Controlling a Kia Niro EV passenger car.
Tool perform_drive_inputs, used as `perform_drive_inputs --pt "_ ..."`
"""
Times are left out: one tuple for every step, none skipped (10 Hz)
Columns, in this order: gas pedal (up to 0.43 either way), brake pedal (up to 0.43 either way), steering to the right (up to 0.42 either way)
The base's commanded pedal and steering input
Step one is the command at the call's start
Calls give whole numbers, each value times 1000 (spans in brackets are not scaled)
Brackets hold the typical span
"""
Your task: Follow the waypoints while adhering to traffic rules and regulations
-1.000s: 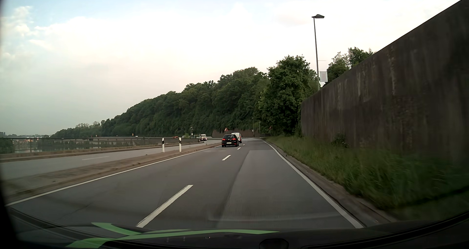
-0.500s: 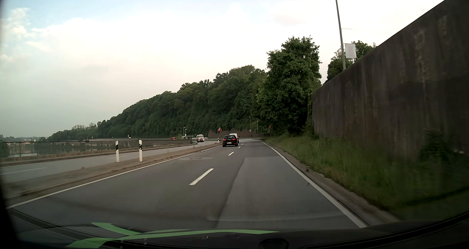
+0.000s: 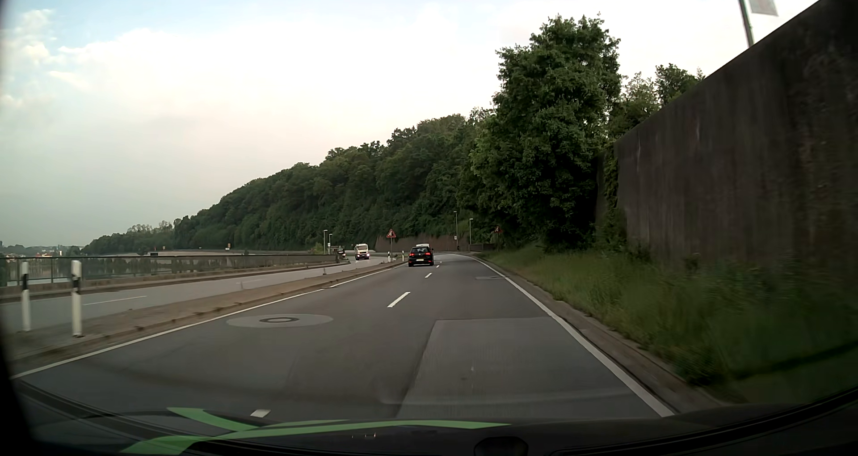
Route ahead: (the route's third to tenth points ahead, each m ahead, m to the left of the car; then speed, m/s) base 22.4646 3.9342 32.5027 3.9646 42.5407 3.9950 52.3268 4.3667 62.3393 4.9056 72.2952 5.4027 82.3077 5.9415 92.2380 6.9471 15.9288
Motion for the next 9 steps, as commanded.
perform_drive_inputs --pt "87 0 0" --pt "87 0 0" --pt "87 0 0" --pt "87 0 0" --pt "87 0 0" --pt "87 0 0" --pt "87 0 0" --pt "87 0 0" --pt "87 0 -1"
